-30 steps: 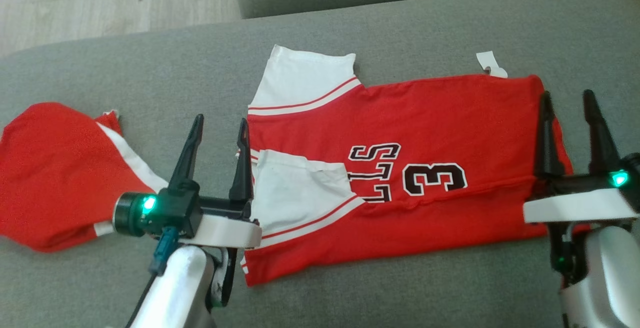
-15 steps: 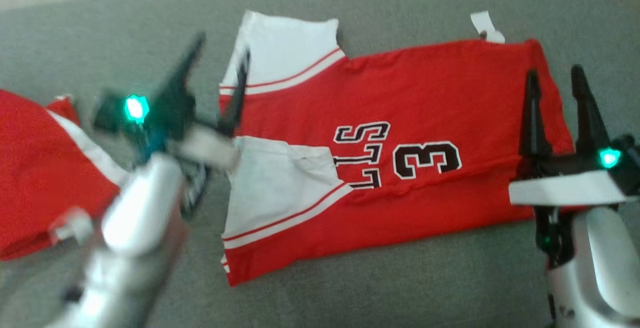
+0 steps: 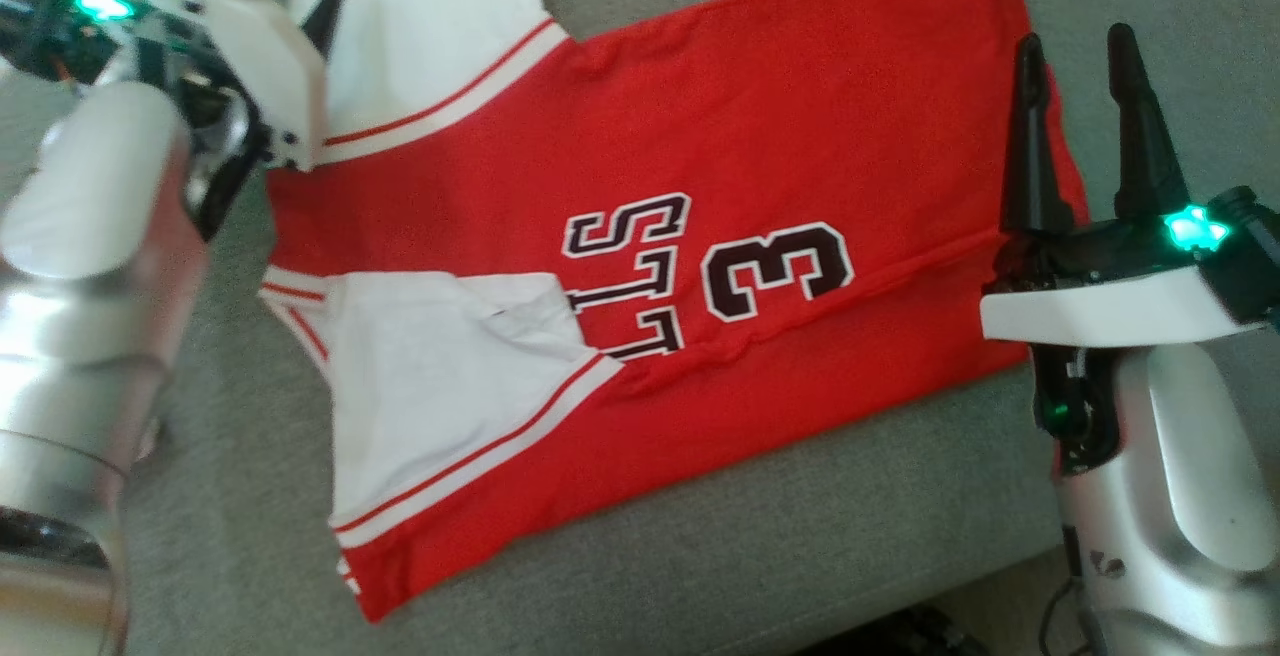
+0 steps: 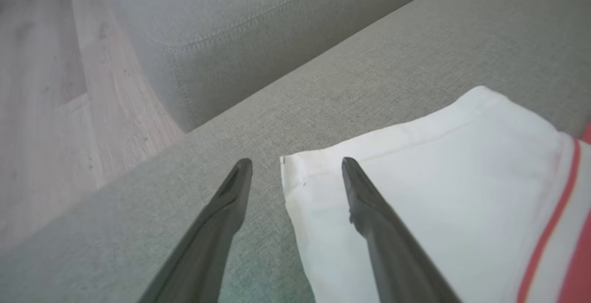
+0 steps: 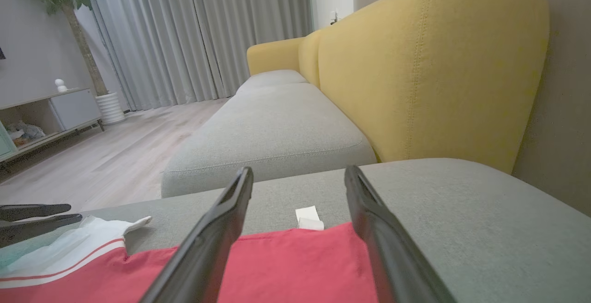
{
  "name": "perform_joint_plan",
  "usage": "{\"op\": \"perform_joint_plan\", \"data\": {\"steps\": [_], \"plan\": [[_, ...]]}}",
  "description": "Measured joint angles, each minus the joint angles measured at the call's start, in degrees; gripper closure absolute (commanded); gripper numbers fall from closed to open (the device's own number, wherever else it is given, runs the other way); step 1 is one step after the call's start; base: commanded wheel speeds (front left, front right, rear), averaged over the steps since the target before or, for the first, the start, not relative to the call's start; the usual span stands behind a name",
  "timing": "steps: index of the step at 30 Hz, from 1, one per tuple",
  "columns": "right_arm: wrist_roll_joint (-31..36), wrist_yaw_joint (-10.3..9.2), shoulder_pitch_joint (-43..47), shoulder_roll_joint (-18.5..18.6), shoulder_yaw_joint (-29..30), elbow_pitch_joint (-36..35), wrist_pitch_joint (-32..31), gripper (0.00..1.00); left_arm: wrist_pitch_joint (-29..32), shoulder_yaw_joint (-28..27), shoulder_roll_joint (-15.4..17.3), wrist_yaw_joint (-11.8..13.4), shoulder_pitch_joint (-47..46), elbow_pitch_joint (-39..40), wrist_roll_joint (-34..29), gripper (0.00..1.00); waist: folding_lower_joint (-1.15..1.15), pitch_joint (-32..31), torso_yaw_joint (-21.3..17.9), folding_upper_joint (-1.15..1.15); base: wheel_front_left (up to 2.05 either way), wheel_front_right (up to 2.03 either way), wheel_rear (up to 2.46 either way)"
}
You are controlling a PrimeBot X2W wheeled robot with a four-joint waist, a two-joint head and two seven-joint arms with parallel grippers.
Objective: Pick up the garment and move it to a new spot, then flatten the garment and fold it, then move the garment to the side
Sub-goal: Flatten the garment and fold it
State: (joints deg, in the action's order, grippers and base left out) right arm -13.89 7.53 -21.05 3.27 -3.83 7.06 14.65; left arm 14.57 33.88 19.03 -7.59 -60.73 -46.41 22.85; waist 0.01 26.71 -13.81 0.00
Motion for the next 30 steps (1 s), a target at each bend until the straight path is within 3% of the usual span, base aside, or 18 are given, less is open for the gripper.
{"op": "perform_joint_plan", "data": {"steps": [9, 18, 19, 21, 25, 30], "plan": [[-1.3, 0.0, -0.2, -0.2, 0.9, 0.0, 0.0, 0.0, 2.6, 5.6, 3.2, 0.0, -2.5, -2.3, 7.1, 0.0, -0.01, 1.7, -2.6, 0.0, 0.0, 0.0, 0.0], [-1.7, 0.0, -0.5, -0.2, 0.9, 0.1, 0.0, 0.0, 5.7, 9.5, 3.7, 0.0, -5.2, -3.5, 13.0, 0.0, -0.01, 2.4, -2.5, 0.0, 0.0, 0.0, 0.0], [-1.7, 0.0, -0.6, -0.2, 0.9, 0.2, 0.0, 0.0, 6.3, 10.1, 3.6, 0.0, -5.3, -3.4, 14.0, 0.16, -0.01, 2.4, -2.4, 0.0, 0.0, 0.0, 0.0], [-1.7, 0.0, -0.7, -0.2, 0.9, 0.2, 0.0, 0.0, 6.6, 11.1, 3.4, 0.0, -5.5, -3.1, 15.7, 0.97, -0.02, 2.4, -2.1, 0.0, 0.0, 0.0, 0.0], [-0.6, 0.0, -0.7, -0.2, 1.4, 1.3, 0.0, 0.0, 4.7, 13.5, 3.0, 0.0, -5.4, -2.5, 17.1, 1.0, -0.01, 1.7, -1.0, 0.0, 0.0, 0.0, 0.0], [3.1, 0.0, -0.7, 0.3, 1.7, 5.1, 0.0, 0.0, -4.5, 14.4, 1.6, 0.0, -4.0, -2.4, 17.5, 1.0, -0.02, -0.5, 1.3, 0.0, 0.0, 0.0, 0.0]]}}
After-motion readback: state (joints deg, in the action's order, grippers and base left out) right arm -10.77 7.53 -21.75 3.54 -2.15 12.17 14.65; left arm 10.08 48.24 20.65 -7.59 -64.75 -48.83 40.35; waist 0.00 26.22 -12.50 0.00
